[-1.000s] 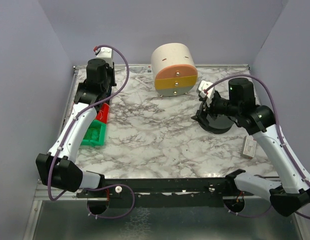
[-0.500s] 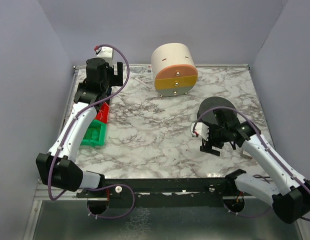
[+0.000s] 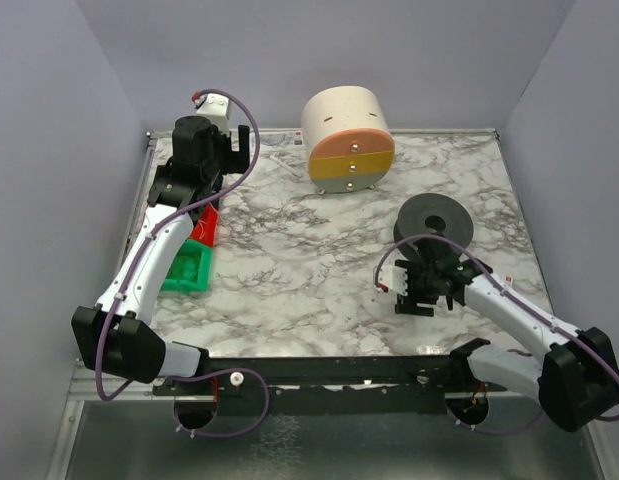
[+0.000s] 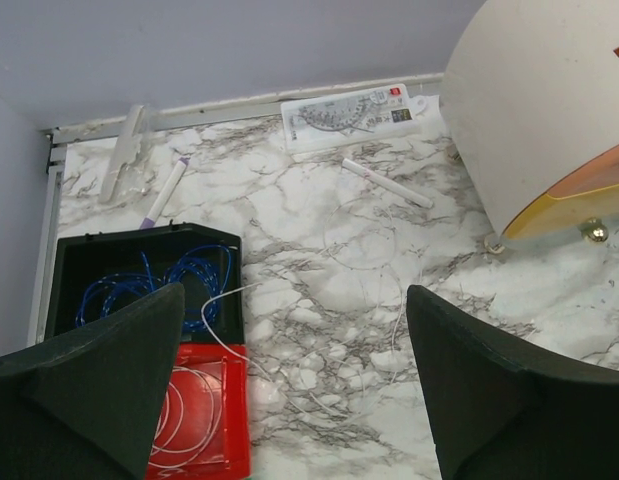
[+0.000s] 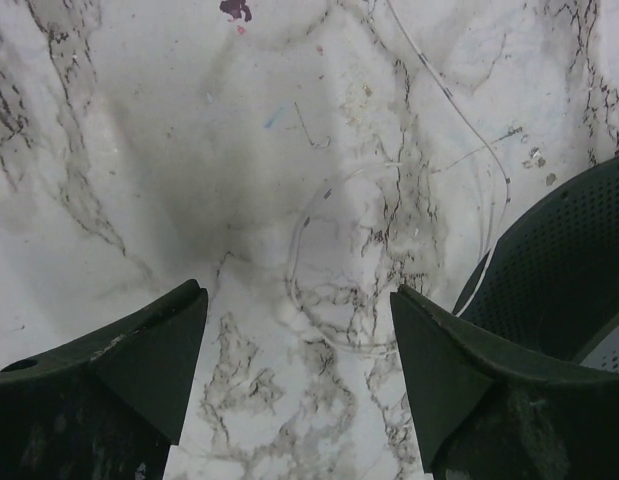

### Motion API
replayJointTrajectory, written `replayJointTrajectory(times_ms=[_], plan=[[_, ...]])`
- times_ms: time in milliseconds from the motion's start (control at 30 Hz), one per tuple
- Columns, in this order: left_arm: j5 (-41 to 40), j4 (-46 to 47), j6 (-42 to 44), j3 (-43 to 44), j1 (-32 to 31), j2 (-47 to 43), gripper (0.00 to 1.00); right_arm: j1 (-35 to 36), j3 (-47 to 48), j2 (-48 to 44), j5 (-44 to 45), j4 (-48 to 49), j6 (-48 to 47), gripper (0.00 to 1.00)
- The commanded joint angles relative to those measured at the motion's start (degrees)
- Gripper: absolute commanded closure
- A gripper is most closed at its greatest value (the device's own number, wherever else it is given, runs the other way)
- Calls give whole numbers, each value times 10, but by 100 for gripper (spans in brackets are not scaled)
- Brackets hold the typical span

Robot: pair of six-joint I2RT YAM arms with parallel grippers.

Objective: Wrap the cables
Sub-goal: Adjust the cable at the center of the board.

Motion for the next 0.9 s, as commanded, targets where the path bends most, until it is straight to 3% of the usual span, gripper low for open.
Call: replayJointTrajectory(times_ms=[0,133,267,400,500,700,767,867], plan=[[21,1,-12,-7,-3,-14,8,-1,-14,34,-8,67,-9,25],[23,2,-12,-7,-3,-17,8,-1,-15,68,-15,78,-7,29],[25,2,-13,-9,-3,-18,8,-1,-6,92,-18,73,-5,40],[24,5,-12,-12,-3,-19,8,-1,4,109,-22,50,-10,68],[26,6,-11,-10,-3,-19,8,-1,6,111,-23,41,-14,97],[75,2,0,12,-13,-13,7,-2,42,9,-52,2,8,99],[99,-5,24,26,-26,-7,1,-1,64,-44,-80,-20,24,99],[178,-24,66,48,-51,-1,1,-2,99,-109,-122,-38,53,100]])
